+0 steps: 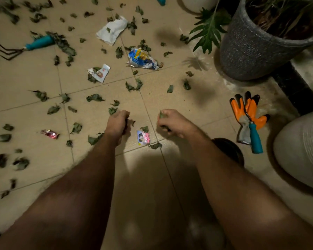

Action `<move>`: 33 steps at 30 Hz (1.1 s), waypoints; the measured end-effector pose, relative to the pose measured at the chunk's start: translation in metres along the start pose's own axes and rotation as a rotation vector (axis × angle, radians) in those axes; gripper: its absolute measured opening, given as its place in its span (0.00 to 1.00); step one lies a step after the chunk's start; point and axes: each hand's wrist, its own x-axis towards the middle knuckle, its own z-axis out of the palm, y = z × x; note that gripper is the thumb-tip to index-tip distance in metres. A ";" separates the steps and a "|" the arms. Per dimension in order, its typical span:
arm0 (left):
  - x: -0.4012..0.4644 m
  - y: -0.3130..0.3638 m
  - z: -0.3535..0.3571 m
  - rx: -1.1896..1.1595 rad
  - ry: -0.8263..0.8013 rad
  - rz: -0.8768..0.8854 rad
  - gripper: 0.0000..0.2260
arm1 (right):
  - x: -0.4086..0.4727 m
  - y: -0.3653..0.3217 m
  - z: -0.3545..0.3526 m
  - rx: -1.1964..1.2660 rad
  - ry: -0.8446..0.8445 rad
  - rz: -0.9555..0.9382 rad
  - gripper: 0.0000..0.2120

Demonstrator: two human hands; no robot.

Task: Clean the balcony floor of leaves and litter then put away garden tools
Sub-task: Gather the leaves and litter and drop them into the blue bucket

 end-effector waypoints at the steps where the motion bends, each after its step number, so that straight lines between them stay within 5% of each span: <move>1: -0.004 -0.005 -0.004 0.099 0.080 0.057 0.13 | -0.002 0.007 0.009 -0.107 0.010 0.004 0.05; 3: -0.012 -0.017 -0.006 0.269 0.190 0.187 0.20 | -0.007 0.027 0.028 -0.353 0.059 -0.024 0.11; 7: -0.018 -0.038 0.004 0.545 0.146 0.291 0.16 | -0.019 0.059 0.054 -0.607 0.200 -0.038 0.18; 10: -0.012 -0.042 0.017 0.589 0.076 0.316 0.17 | -0.020 0.062 0.057 -0.724 0.203 -0.055 0.11; 13: 0.000 -0.043 0.033 0.734 0.000 0.380 0.24 | -0.016 0.060 0.047 -0.563 0.195 -0.029 0.05; 16: 0.011 -0.041 0.043 0.948 0.050 0.414 0.11 | -0.014 0.058 0.035 -0.182 0.230 0.038 0.05; 21: 0.009 -0.038 0.033 0.693 0.100 0.374 0.06 | -0.009 0.062 0.037 0.292 0.279 0.065 0.07; 26: 0.003 -0.026 0.015 0.315 0.152 0.251 0.05 | 0.003 0.054 0.059 0.257 0.257 0.062 0.17; 28: 0.004 -0.029 0.006 0.222 0.093 0.203 0.06 | 0.008 0.052 0.066 0.200 0.286 0.035 0.14; 30: 0.006 -0.036 0.000 0.174 0.035 0.141 0.05 | 0.016 0.052 0.070 0.131 0.319 -0.023 0.09; 33: 0.009 -0.044 -0.003 0.216 0.026 0.126 0.05 | 0.027 0.049 0.074 -0.131 0.337 -0.081 0.13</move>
